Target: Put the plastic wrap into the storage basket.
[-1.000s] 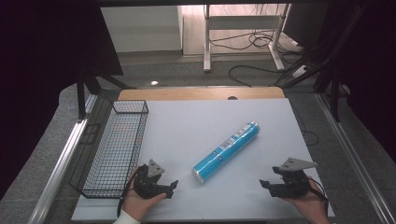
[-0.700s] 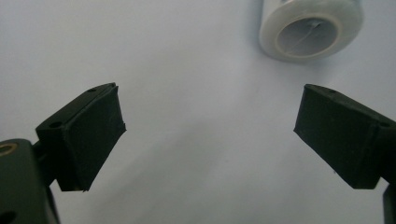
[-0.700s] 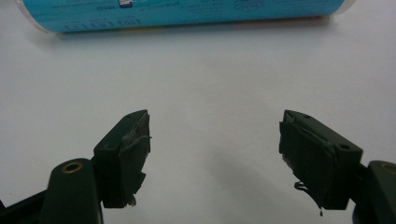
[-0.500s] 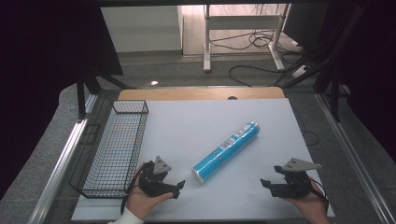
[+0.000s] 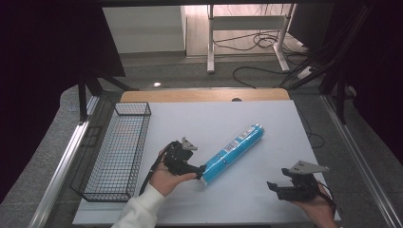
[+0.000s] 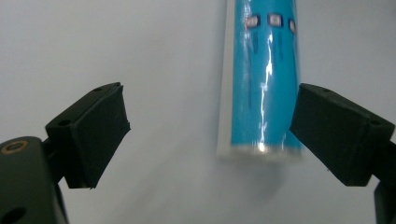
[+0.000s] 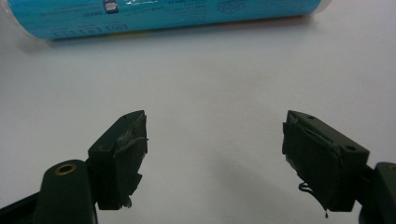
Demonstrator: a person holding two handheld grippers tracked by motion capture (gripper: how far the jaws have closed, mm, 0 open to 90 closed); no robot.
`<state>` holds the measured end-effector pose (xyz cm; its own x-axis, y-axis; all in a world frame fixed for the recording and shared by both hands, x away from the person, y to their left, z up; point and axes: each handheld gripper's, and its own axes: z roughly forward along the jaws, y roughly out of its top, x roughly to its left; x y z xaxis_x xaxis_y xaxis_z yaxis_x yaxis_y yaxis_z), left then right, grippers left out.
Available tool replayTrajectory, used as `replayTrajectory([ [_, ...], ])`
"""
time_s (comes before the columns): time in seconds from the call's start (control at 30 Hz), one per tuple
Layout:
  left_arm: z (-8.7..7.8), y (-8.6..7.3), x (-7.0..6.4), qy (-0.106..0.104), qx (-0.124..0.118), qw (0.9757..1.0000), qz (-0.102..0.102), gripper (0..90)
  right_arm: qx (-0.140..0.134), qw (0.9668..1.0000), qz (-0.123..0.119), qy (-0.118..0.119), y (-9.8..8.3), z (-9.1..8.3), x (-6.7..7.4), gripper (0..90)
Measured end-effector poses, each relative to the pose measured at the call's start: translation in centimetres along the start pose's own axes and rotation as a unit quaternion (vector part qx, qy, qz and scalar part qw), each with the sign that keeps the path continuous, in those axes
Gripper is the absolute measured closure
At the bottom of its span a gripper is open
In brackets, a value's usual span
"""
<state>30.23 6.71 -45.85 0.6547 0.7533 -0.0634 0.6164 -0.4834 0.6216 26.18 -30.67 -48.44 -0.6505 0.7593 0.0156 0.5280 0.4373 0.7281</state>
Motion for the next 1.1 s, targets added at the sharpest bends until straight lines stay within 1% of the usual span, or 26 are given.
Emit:
replayTrajectory([
  [0.07,0.5,0.8,0.1,-0.010,-0.004,0.9999,-0.006,14.0,0.002,1.0000,0.000,-0.001,0.0,0.1,0.0,22.7],
  [0.1,0.5,0.8,0.1,-0.010,-0.004,0.9999,-0.006,14.5,0.003,1.0000,0.000,-0.001,0.0,0.1,0.0,22.7],
  [0.13,1.0,1.8,0.3,-0.017,-0.008,0.9998,-0.008,14.6,0.003,1.0000,-0.001,-0.001,0.0,0.2,0.1,22.7],
  [0.17,1.3,2.3,0.3,-0.018,-0.009,0.9997,-0.011,15.0,0.004,1.0000,-0.002,-0.001,0.0,0.2,0.1,22.7],
  [0.3,2.8,4.4,0.2,-0.017,0.001,0.9999,0.000,18.0,0.007,1.0000,-0.002,-0.002,0.0,0.3,0.1,22.7],
  [0.33,3.2,4.8,0.1,-0.018,0.008,0.9998,0.003,18.0,0.007,1.0000,-0.003,-0.002,-0.1,0.3,0.1,22.7],
  [0.37,3.2,4.8,0.1,-0.018,0.008,0.9998,0.003,18.0,0.007,1.0000,-0.002,-0.002,-0.1,0.3,0.1,22.6],
  [0.4,4.2,5.7,-0.2,-0.021,0.026,0.9994,0.009,18.1,0.007,1.0000,-0.001,-0.002,-0.1,0.3,0.1,22.6],
  [0.43,4.7,6.1,-0.3,-0.023,0.034,0.9991,0.013,18.0,0.007,1.0000,-0.001,-0.002,-0.1,0.4,0.1,22.7],
  [0.47,5.1,6.5,-0.4,-0.027,0.040,0.9988,0.013,17.9,0.008,1.0000,-0.002,-0.002,-0.1,0.4,0.1,22.7],
  [0.5,5.1,6.5,-0.4,-0.027,0.040,0.9988,0.013,17.8,0.009,1.0000,-0.002,-0.002,-0.1,0.4,0.1,22.7],
  [0.53,6.1,7.3,-0.6,-0.033,0.048,0.9982,0.012,17.6,0.009,1.0000,-0.002,-0.002,-0.2,0.5,0.0,22.7],
  [0.57,6.1,7.3,-0.6,-0.033,0.048,0.9982,0.012,17.5,0.009,1.0000,-0.002,-0.002,-0.2,0.5,0.0,22.7],
  [0.6,7.1,7.9,-0.7,-0.039,0.055,0.9976,0.010,17.4,0.012,0.9999,-0.002,-0.002,-0.2,0.6,0.0,22.7],
  [0.63,7.1,7.9,-0.7,-0.039,0.055,0.9976,0.010,16.7,0.012,0.9999,-0.002,-0.002,-0.2,0.6,0.0,22.7],
  [0.67,8.0,8.6,-0.9,-0.046,0.061,0.9970,0.005,16.3,0.014,0.9999,-0.003,-0.003,-0.3,0.6,0.0,22.7],
  [0.77,9.1,9.3,-1.1,-0.063,0.062,0.9961,-0.004,16.2,0.016,0.9999,-0.004,-0.003,-0.3,0.7,0.0,22.7],
  [0.8,9.5,9.5,-1.1,-0.068,0.065,0.9955,-0.003,16.2,0.017,0.9998,-0.003,-0.003,-0.3,0.8,0.0,22.7],
  [0.87,10.2,9.6,-1.4,-0.072,0.074,0.9947,-0.004,15.5,0.018,0.9998,-0.004,-0.004,-0.3,0.8,0.0,22.7],
  [0.9,10.2,9.6,-1.4,-0.072,0.074,0.9947,-0.004,15.4,0.018,0.9998,-0.004,-0.004,-0.3,0.8,0.0,22.7],
  [0.93,10.6,9.7,-1.5,-0.073,0.082,0.9939,-0.001,15.2,0.017,0.9998,-0.001,-0.004,-0.4,0.8,-0.1,22.7],
  [0.97,11.2,9.7,-1.6,-0.077,0.096,0.9924,0.003,15.3,0.017,0.9998,-0.001,-0.004,-0.4,0.8,-0.1,22.7],
  [1.0,11.2,9.7,-1.6,-0.077,0.096,0.9924,0.003,15.5,0.017,0.9998,-0.001,-0.004,-0.4,0.8,-0.1,22.7],
  [1.03,11.5,9.7,-1.7,-0.077,0.102,0.9918,0.001,15.9,0.017,0.9998,-0.001,-0.006,-0.4,0.8,-0.1,22.7],
  [1.07,11.9,9.7,-1.9,-0.082,0.115,0.9900,0.001,16.2,0.017,0.9998,0.000,-0.006,-0.4,0.8,-0.1,22.7],
  [1.1,11.9,9.7,-1.9,-0.082,0.115,0.9900,0.001,16.5,0.018,0.9998,0.000,-0.007,-0.4,0.8,-0.2,22.7],
])
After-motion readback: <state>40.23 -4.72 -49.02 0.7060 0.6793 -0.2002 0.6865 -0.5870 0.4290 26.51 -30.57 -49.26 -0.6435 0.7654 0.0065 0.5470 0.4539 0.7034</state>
